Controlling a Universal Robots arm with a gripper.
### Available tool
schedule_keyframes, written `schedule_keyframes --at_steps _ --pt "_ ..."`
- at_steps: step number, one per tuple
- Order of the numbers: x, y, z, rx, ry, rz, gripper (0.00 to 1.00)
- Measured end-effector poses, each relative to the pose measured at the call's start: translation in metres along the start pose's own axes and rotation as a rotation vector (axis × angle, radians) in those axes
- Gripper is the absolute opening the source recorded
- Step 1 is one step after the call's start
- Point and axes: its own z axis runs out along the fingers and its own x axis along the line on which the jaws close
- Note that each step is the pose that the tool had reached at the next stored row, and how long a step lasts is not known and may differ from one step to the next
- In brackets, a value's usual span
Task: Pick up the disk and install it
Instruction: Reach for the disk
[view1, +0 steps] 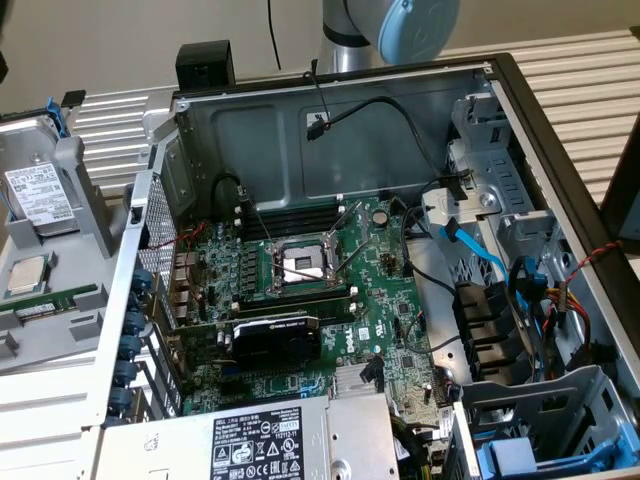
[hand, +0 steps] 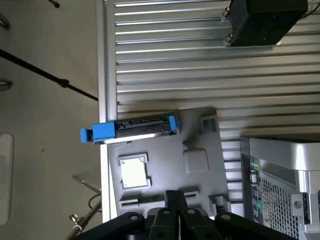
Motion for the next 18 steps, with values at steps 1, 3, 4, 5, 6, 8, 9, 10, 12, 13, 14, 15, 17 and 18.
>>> schedule_keyframes --at_steps 1,3,4,5,6,8,9,10,12,13,14,15,17,18 --pt "0.002 0.0018 0.0001 0.0000 0.0002 0.000 0.11" --pt "0.007 0.0055 0.0004 0.0001 0.0005 0.000 0.11" --pt "0.010 0.0074 0.0006 0.0002 0.0010 0.000 0.11" --pt "0.012 0.0090 0.0007 0.0002 0.0019 0.000 0.11" --pt "0.015 0.0107 0.0009 0.0002 0.0027 0.000 0.11" --pt "0.020 0.0141 0.0012 0.0003 0.0046 0.000 0.11" --pt "0.023 0.0157 0.0013 0.0004 0.0056 0.000 0.11" --pt "0.026 0.0171 0.0015 0.0005 0.0069 0.000 0.11" --pt "0.035 0.0183 0.0019 0.0005 0.0078 0.000 0.11" --pt "0.039 0.0187 0.0020 0.0005 0.0083 0.000 0.11" --pt "0.044 0.0192 0.0022 0.0006 0.0088 0.000 0.11" --pt "0.048 0.0199 0.0023 0.0006 0.0095 0.000 0.11" --pt "0.054 0.0230 0.0026 0.0007 0.0106 0.000 0.11" --pt "0.056 0.0251 0.0028 0.0007 0.0110 0.000 0.11"
